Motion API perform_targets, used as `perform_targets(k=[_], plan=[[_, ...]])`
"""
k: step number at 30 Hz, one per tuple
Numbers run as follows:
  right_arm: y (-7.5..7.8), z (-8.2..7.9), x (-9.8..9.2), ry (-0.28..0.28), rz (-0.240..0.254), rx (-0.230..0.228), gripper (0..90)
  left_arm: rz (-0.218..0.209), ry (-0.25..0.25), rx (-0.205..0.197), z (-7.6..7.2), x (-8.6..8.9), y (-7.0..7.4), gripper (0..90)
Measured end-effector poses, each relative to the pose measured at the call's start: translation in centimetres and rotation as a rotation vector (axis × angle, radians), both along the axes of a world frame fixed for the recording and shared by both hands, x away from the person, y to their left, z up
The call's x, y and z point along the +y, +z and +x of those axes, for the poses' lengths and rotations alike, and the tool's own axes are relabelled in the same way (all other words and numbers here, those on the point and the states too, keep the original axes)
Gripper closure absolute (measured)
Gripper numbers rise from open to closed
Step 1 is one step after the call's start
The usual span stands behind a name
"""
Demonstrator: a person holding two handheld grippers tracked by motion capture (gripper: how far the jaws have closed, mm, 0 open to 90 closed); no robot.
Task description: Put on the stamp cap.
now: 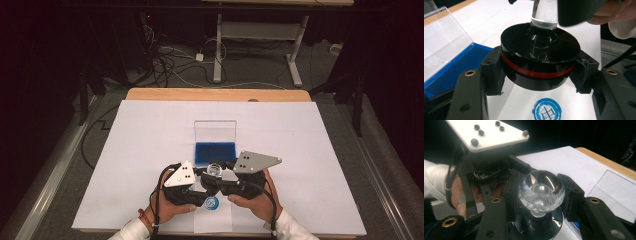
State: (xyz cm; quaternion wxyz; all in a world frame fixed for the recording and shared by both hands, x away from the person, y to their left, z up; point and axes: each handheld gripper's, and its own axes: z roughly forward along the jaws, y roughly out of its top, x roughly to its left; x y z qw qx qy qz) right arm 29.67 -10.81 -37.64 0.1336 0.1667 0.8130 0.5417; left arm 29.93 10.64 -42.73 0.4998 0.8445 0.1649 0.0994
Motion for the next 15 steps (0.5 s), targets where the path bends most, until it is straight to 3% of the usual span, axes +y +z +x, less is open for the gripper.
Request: perform_targets(k=[5,6,10,15], plan=[[0.1,-0.1,0.1,0.011,-0.028,-0.025,56.9,0.022,0.001,-0.009,-0.1,0.0,0.2,36.3],[0.1,-0.1,0.0,0.014,-0.028,-0.015,56.9,0.021,0.003,-0.013,-0.1,0.1,0.2,36.3],[-0.2,0.9,-0.8,0.016,0.045,0.062,56.9,-0.007,0.013,-0.009,0.1,0.8,0.5,35.9],[-0.1,0.7,-0.7,0.016,0.036,0.05,56.9,-0.008,0.013,-0.004,0.1,0.7,0.4,35.7]])
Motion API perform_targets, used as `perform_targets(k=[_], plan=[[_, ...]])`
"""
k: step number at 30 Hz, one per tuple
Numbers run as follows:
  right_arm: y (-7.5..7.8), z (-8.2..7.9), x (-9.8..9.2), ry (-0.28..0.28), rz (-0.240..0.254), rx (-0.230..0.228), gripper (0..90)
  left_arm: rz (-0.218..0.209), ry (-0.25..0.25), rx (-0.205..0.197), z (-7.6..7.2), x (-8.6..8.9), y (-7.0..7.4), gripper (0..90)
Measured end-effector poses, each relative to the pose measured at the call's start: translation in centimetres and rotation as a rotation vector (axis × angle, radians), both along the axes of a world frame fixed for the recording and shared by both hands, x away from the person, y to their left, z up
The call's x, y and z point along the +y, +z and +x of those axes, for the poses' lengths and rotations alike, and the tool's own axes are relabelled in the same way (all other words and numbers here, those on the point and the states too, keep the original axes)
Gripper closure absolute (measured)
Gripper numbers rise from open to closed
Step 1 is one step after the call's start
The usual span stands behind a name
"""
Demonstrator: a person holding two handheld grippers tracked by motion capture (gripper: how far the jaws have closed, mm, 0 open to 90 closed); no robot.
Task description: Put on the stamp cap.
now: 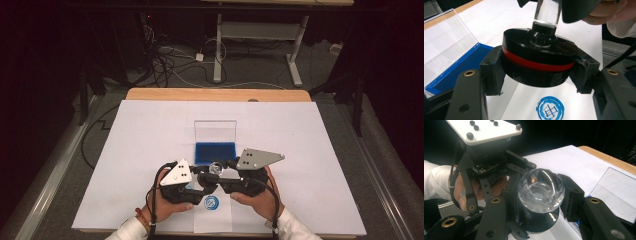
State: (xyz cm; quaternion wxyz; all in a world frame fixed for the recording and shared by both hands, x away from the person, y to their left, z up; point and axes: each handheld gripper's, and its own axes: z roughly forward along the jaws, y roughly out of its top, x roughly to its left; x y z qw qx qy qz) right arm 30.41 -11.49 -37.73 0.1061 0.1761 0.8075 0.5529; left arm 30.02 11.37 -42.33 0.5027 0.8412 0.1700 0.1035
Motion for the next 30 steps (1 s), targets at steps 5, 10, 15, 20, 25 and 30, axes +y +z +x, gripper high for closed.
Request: perform_targets(k=[5,10,15,20,25,30], plan=[[-0.47,0.15,0.02,-0.001,-0.002,0.005,56.9,0.017,0.005,0.009,0.06,-0.12,-0.15,35.7],[-0.54,0.28,0.04,0.006,-0.022,0.018,56.8,0.09,0.034,-0.044,-0.27,-0.28,0.06,35.7],[-0.72,0.08,0.48,0.004,-0.059,0.001,56.8,0.128,0.041,-0.051,-0.37,-0.56,0.0,35.8],[-1.02,0.25,0.47,0.002,-0.046,0.024,56.8,0.163,0.05,-0.074,-0.46,-0.57,0.02,35.9],[-0.94,0.21,0.56,-0.008,-0.048,0.023,56.8,0.128,0.033,-0.048,-0.13,-0.38,-0.06,35.8],[-0.69,0.11,0.58,-0.024,-0.037,0.025,56.8,0.094,0.018,-0.034,0.07,-0.22,-0.51,35.6]])
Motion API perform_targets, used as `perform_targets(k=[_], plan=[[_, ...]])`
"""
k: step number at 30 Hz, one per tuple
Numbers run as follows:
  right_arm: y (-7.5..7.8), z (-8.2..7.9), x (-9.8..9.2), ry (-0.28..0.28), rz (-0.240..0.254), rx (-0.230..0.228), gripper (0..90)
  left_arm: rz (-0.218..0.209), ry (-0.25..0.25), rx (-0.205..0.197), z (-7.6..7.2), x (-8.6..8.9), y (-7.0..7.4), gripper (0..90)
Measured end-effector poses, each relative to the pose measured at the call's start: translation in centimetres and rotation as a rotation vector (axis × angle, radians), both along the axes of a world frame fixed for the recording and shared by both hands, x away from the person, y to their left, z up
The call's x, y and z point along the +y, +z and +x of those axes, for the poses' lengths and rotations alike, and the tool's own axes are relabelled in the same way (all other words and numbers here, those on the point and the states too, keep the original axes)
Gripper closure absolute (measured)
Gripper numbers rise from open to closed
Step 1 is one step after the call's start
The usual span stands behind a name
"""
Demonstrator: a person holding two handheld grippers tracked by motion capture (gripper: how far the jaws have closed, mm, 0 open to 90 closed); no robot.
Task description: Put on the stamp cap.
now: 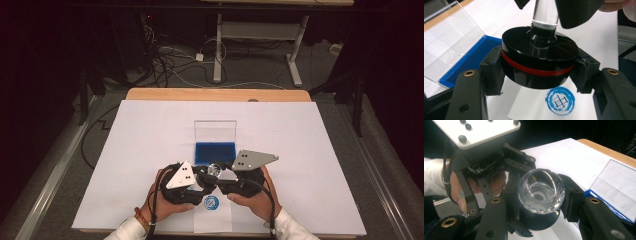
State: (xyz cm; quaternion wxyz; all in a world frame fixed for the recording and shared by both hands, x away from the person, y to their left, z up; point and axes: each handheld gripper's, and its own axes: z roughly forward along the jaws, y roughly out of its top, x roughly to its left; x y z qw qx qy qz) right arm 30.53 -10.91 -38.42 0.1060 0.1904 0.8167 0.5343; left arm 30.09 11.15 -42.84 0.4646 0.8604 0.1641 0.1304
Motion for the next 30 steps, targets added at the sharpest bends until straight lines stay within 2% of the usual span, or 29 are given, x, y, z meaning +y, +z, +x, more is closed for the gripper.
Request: perform_targets(k=[5,10,13,16,22,30], plan=[[-0.4,0.1,0.3,-0.014,-0.025,0.018,56.8,-0.018,0.001,0.036,0.3,-0.1,-0.9,35.2],[-0.8,0.3,0.4,-0.031,-0.033,0.031,56.8,0.001,0.02,0.03,0.5,-0.3,-1.2,34.1],[-0.8,0.4,0.3,-0.035,-0.029,0.035,56.8,0.003,0.026,0.03,0.6,-0.4,-1.3,31.2],[-0.8,0.4,0.3,-0.037,-0.033,0.036,56.8,0.006,0.036,0.043,0.7,-0.5,-1.5,24.6],[-0.9,0.4,0.4,-0.038,-0.041,0.033,56.7,0.024,0.057,0.023,0.7,-0.6,-1.6,18.5],[-1.1,0.5,0.4,-0.044,-0.045,0.035,56.8,0.047,0.023,0.007,0.4,-0.9,-1.8,15.1]])
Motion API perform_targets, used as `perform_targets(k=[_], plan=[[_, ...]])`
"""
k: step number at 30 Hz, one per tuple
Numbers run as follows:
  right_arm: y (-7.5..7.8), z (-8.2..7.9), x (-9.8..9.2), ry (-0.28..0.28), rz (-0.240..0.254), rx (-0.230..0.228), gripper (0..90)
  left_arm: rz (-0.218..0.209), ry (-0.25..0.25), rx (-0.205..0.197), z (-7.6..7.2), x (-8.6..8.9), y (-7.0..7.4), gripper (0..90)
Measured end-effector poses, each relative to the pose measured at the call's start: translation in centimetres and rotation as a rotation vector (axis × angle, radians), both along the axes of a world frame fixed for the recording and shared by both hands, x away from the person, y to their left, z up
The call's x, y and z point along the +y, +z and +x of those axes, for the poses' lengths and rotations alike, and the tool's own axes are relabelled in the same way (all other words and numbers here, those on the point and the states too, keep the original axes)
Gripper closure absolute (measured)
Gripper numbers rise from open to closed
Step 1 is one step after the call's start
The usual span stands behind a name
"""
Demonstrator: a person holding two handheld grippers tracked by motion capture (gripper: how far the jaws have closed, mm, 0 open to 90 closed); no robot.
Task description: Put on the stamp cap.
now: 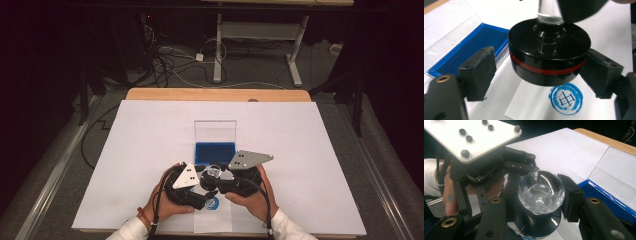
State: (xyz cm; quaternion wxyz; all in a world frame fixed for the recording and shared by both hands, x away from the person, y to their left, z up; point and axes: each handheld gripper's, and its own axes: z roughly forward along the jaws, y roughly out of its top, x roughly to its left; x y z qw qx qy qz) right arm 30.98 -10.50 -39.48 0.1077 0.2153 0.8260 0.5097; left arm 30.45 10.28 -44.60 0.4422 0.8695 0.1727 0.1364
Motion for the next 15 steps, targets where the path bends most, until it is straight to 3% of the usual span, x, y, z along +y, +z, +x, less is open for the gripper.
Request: perform_targets(k=[4,15], plan=[[0.14,0.12,-0.27,-0.005,0.006,-0.003,56.8,0.011,-0.005,-0.013,-0.23,-0.17,0.02,15.0],[0.73,0.22,-0.87,-0.025,0.011,-0.022,56.8,-0.013,0.011,-0.018,-0.17,0.36,0.36,15.2]])
